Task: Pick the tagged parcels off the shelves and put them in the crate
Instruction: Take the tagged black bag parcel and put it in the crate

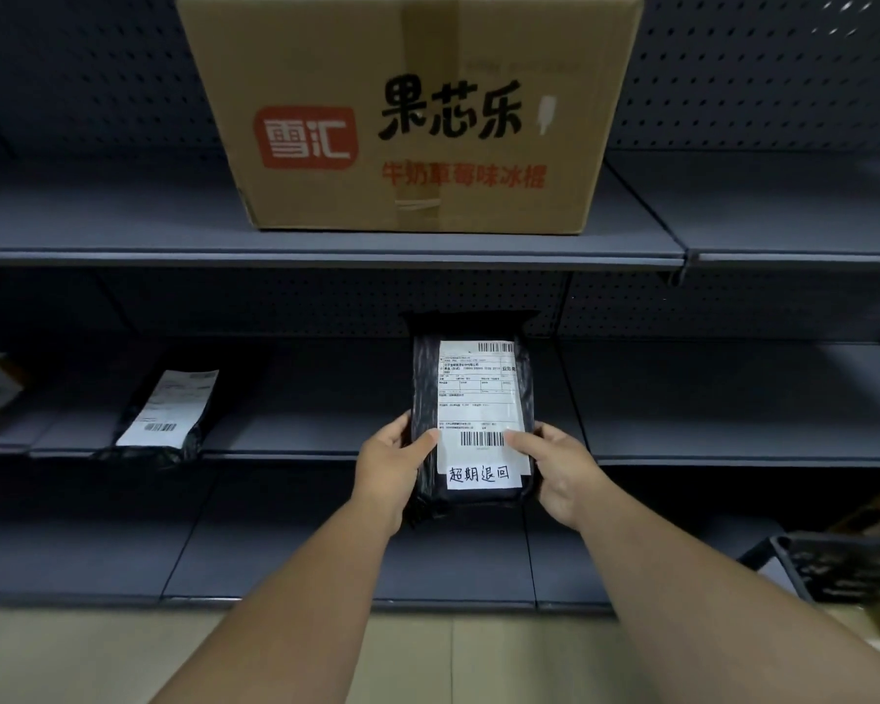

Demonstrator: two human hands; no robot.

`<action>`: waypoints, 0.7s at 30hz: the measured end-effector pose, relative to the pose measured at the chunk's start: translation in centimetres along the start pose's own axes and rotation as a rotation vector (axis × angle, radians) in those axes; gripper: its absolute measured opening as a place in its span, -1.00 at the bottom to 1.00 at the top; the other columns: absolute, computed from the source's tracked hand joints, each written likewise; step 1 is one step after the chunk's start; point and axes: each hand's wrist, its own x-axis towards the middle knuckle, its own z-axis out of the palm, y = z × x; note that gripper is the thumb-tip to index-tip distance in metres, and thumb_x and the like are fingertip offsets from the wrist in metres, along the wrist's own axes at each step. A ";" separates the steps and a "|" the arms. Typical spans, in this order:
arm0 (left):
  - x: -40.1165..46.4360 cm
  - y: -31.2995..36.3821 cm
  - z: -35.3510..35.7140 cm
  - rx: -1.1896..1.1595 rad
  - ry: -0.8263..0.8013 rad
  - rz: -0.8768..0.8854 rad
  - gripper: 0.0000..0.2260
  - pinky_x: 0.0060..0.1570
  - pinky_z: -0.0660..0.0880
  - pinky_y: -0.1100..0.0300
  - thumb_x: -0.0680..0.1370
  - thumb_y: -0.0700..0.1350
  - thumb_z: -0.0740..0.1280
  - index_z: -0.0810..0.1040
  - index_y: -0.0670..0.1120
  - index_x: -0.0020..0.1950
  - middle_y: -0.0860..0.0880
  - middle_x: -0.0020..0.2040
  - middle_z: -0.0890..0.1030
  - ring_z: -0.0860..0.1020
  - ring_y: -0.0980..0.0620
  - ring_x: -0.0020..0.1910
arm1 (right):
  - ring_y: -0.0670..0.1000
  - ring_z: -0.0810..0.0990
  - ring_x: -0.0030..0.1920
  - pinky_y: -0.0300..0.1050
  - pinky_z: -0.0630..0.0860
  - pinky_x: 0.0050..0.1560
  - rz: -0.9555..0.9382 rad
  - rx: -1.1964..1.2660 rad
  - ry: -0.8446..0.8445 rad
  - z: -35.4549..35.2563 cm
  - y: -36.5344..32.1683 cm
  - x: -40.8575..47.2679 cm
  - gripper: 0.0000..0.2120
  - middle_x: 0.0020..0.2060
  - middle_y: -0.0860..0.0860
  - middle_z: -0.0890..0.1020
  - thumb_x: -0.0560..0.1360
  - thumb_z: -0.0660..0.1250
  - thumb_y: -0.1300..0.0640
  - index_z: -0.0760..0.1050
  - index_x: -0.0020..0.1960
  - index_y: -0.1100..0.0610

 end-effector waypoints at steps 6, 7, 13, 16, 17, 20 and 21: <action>-2.2 0.3 -0.7 0.011 -0.002 0.044 -0.56 -0.33 0.47 0.51 0.49 -0.20 0.41 0.45 -0.09 0.36 0.22 -0.03 0.60 0.60 0.39 -0.19 | 0.14 0.65 0.05 0.02 0.60 -0.07 0.010 0.029 -0.057 0.2 0.3 -2.4 -0.62 0.06 0.15 0.66 0.47 0.37 0.30 0.44 0.27 0.21; -2.6 0.3 -1.0 0.012 -0.006 0.050 -0.57 -0.32 0.48 0.51 0.49 -0.21 0.40 0.46 -0.08 0.35 0.24 -0.07 0.60 0.60 0.39 -0.18 | 0.15 0.64 0.06 0.02 0.60 -0.07 0.010 0.031 -0.066 0.3 0.3 -2.8 -0.61 0.07 0.16 0.66 0.47 0.36 0.31 0.44 0.28 0.22; -4.4 0.7 -2.9 0.018 -0.034 0.072 -0.62 -0.26 0.53 0.44 0.49 -0.21 0.40 0.50 -0.05 0.30 0.24 -0.10 0.64 0.63 0.28 -0.12 | 0.15 0.64 0.06 0.05 0.59 0.03 0.006 -0.004 -0.086 1.5 0.9 -5.3 -0.65 0.05 0.17 0.66 0.47 0.34 0.33 0.45 0.26 0.25; -5.4 1.0 -4.0 0.046 -0.065 0.088 -0.64 -0.26 0.52 0.44 0.48 -0.22 0.41 0.53 -0.04 0.26 0.24 -0.15 0.66 0.64 0.28 -0.13 | 0.16 0.64 0.07 0.09 0.56 0.10 0.005 0.002 -0.040 2.0 1.8 -6.5 -0.61 0.05 0.18 0.66 0.45 0.37 0.32 0.44 0.27 0.25; -5.8 1.1 -4.3 0.061 -0.078 0.097 -0.65 -0.26 0.52 0.44 0.48 -0.22 0.42 0.54 -0.04 0.25 0.24 -0.16 0.67 0.64 0.27 -0.13 | 0.16 0.64 0.06 0.09 0.57 0.08 0.001 0.015 -0.021 2.1 2.1 -7.0 -0.60 0.06 0.18 0.66 0.45 0.37 0.32 0.44 0.27 0.25; -6.8 1.3 -5.1 0.127 -0.112 0.135 -0.66 -0.26 0.49 0.48 0.47 -0.22 0.42 0.55 -0.06 0.24 0.20 -0.12 0.66 0.62 0.29 -0.13 | 0.18 0.63 0.08 0.11 0.56 0.09 -0.024 0.066 0.033 2.4 3.0 -8.4 -0.60 0.07 0.19 0.65 0.44 0.37 0.32 0.44 0.26 0.25; -7.1 1.4 -5.3 0.156 -0.126 0.152 -0.67 -0.26 0.49 0.49 0.48 -0.22 0.41 0.55 -0.06 0.24 0.18 -0.09 0.65 0.61 0.29 -0.11 | 0.19 0.62 0.09 0.12 0.56 0.10 -0.035 0.081 0.049 2.5 3.3 -9.0 -0.62 0.07 0.20 0.65 0.44 0.37 0.33 0.46 0.25 0.26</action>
